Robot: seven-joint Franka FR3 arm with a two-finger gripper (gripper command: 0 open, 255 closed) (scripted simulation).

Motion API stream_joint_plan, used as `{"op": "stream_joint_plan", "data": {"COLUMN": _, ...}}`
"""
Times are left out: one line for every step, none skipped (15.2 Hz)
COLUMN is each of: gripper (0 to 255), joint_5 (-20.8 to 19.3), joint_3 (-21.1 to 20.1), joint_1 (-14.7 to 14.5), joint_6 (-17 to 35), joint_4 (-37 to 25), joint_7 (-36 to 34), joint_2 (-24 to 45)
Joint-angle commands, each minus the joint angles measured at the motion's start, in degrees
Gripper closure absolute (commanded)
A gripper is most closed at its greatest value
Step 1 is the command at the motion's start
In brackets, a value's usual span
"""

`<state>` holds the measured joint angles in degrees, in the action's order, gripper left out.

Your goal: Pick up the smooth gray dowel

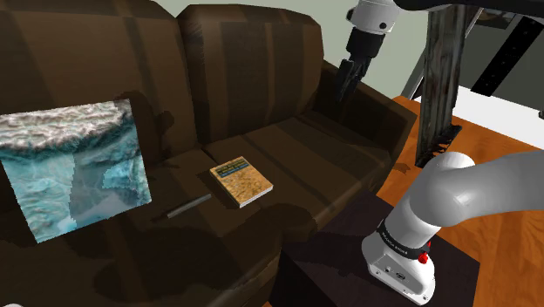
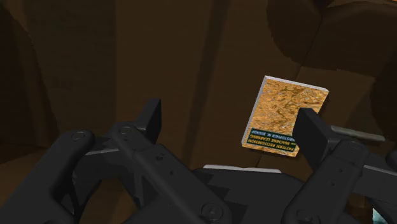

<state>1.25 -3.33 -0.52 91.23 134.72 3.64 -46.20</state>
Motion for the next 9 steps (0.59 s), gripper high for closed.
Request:
{"op": "stream_joint_plan", "data": {"gripper": 0, "joint_5": 0.0, "joint_3": 0.0, "joint_1": 0.0, "joint_6": 0.0, "joint_4": 0.0, "joint_7": 0.0, "joint_2": 0.0}}
{"op": "stream_joint_plan", "data": {"gripper": 0, "joint_5": 0.08, "joint_3": 0.02, "joint_1": -0.64, "joint_6": 1.92, "joint_4": 0.42, "joint_7": 1.27, "joint_2": 1.41}}
{"op": "stream_joint_plan", "data": {"gripper": 0, "joint_5": 0.17, "joint_3": 0.04, "joint_1": -1.29, "joint_6": 3.81, "joint_4": 0.77, "joint_7": 2.53, "joint_2": 2.86}}
{"op": "stream_joint_plan", "data": {"gripper": 0, "joint_5": 0.27, "joint_3": 0.04, "joint_1": -1.93, "joint_6": 5.69, "joint_4": 1.05, "joint_7": 3.79, "joint_2": 4.37}}
{"op": "stream_joint_plan", "data": {"gripper": 0, "joint_5": 0.38, "joint_3": 0.02, "joint_1": -2.56, "joint_6": 7.53, "joint_4": 1.26, "joint_7": 5.06, "joint_2": 5.92}}
{"op": "stream_joint_plan", "data": {"gripper": 0, "joint_5": 0.5, "joint_3": -0.02, "joint_1": -3.19, "joint_6": 9.35, "joint_4": 1.4, "joint_7": 6.32, "joint_2": 7.51}}
{"op": "stream_joint_plan", "data": {"gripper": 0, "joint_5": 0.62, "joint_3": -0.06, "joint_1": -3.83, "joint_6": 11.13, "joint_4": 1.48, "joint_7": 7.57, "joint_2": 9.13}}
{"op": "stream_joint_plan", "data": {"gripper": 0, "joint_5": 0.75, "joint_3": -0.12, "joint_1": -4.46, "joint_6": 12.88, "joint_4": 1.49, "joint_7": 8.82, "joint_2": 10.79}}
{"op": "stream_joint_plan", "data": {"gripper": 0, "joint_5": 0.89, "joint_3": -0.2, "joint_1": -5.08, "joint_6": 14.59, "joint_4": 1.44, "joint_7": 10.08, "joint_2": 12.48}}
